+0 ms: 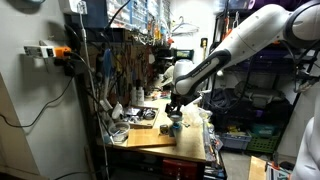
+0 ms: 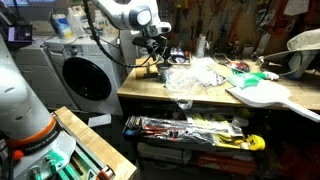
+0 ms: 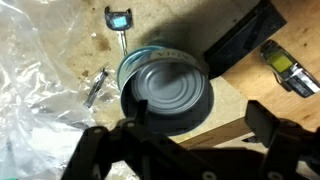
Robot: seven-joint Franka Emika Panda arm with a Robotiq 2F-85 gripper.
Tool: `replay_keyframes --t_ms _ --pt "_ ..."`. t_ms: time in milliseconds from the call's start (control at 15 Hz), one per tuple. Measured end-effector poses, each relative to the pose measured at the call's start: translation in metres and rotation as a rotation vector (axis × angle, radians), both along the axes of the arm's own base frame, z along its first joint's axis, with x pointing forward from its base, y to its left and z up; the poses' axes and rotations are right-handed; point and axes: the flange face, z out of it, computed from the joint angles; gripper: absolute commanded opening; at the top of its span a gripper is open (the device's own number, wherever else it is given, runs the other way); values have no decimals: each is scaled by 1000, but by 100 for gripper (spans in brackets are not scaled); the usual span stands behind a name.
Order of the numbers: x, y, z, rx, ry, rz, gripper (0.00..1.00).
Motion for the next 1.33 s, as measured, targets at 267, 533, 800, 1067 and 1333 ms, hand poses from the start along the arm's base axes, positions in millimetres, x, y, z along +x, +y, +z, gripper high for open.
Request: replay_keyframes --t_ms 267,533,800,1067,1333 --pt "-2 -4 -2 12 8 -17 100" --pt "-5 -12 -6 28 25 -44 100" --pt "-8 -19 -8 37 43 -63 100" --pt "-10 -28 -10 40 48 -82 100" --pt "-11 -31 -10 40 49 -88 100"
